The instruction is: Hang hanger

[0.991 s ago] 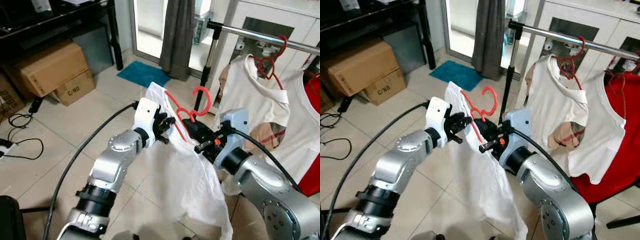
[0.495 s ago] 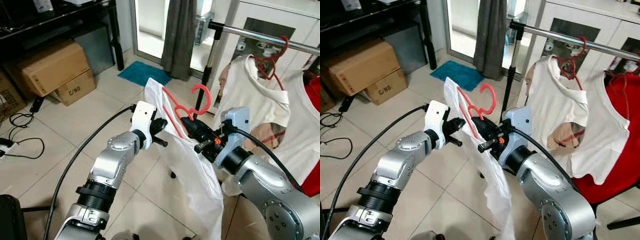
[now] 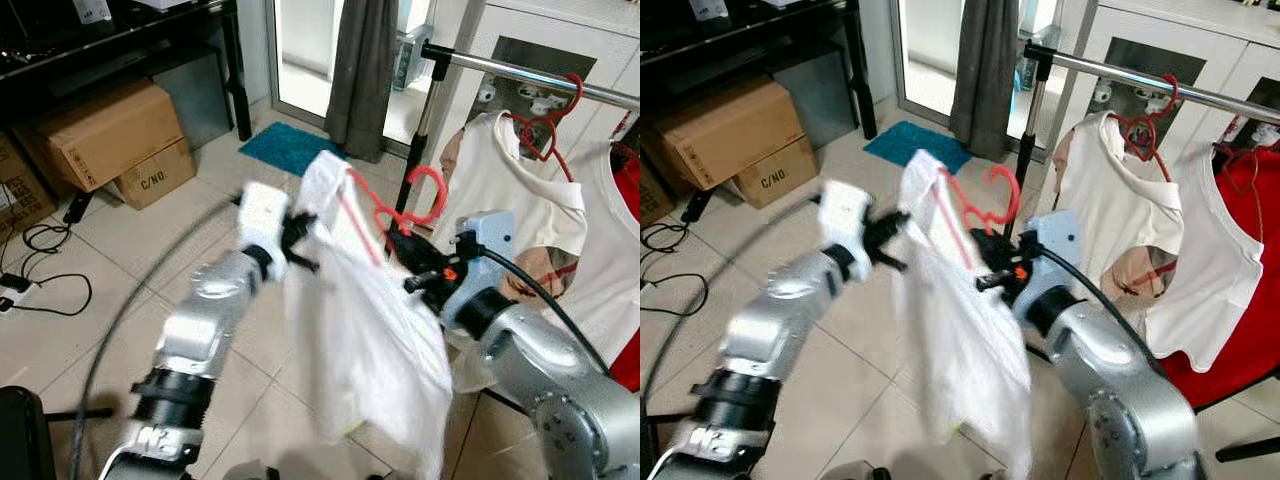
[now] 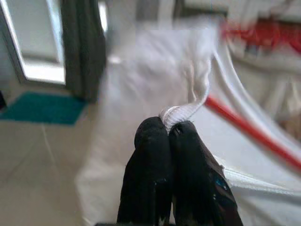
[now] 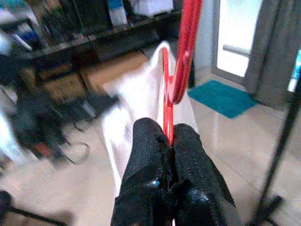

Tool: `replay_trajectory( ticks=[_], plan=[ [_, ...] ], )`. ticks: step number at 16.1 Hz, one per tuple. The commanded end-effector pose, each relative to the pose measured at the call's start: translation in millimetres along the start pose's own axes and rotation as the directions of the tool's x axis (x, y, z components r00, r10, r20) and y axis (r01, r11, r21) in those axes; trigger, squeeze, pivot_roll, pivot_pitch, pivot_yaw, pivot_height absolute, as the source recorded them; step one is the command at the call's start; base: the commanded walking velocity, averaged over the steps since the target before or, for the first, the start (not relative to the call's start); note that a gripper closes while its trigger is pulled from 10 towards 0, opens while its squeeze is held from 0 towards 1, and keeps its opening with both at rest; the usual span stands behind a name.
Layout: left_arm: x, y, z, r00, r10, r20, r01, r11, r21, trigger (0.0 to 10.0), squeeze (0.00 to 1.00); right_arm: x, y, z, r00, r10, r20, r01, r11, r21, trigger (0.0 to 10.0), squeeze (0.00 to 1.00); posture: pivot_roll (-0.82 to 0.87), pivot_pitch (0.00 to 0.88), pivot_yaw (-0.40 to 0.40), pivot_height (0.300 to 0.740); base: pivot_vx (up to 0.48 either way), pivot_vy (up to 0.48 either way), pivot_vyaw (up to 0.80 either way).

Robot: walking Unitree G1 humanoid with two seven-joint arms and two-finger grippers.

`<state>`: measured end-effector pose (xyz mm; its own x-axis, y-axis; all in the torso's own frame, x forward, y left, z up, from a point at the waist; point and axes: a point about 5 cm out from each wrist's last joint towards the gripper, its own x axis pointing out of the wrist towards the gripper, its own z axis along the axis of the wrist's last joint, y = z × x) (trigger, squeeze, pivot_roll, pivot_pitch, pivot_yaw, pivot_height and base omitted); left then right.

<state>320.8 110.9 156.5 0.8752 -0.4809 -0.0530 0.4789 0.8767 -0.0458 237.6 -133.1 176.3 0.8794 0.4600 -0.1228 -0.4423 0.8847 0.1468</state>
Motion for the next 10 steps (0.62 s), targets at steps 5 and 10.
replay_trajectory(
  ticks=[5, 10],
  plan=[
    [-11.9, 41.9, 61.4, 0.956, 0.172, 0.237, -0.189, 0.981, 0.051, 0.0, 0.0, -13.4, -0.7, -14.7, 0.979, 0.155, -0.133, -0.171, 0.979, -0.116, 0.0, 0.0, -0.04, 0.0, -0.012, 0.74, 0.0, 0.0, 0.0],
    [-1.7, 58.3, 77.6, 0.98, 0.089, 0.178, -0.128, 0.967, 0.222, 0.0, 0.0, -30.4, -5.2, -23.4, 0.943, 0.226, -0.246, -0.266, 0.953, -0.143, 0.0, 0.0, -0.04, 0.0, 0.006, 0.74, 0.0, 0.0, 0.0]
  ],
)
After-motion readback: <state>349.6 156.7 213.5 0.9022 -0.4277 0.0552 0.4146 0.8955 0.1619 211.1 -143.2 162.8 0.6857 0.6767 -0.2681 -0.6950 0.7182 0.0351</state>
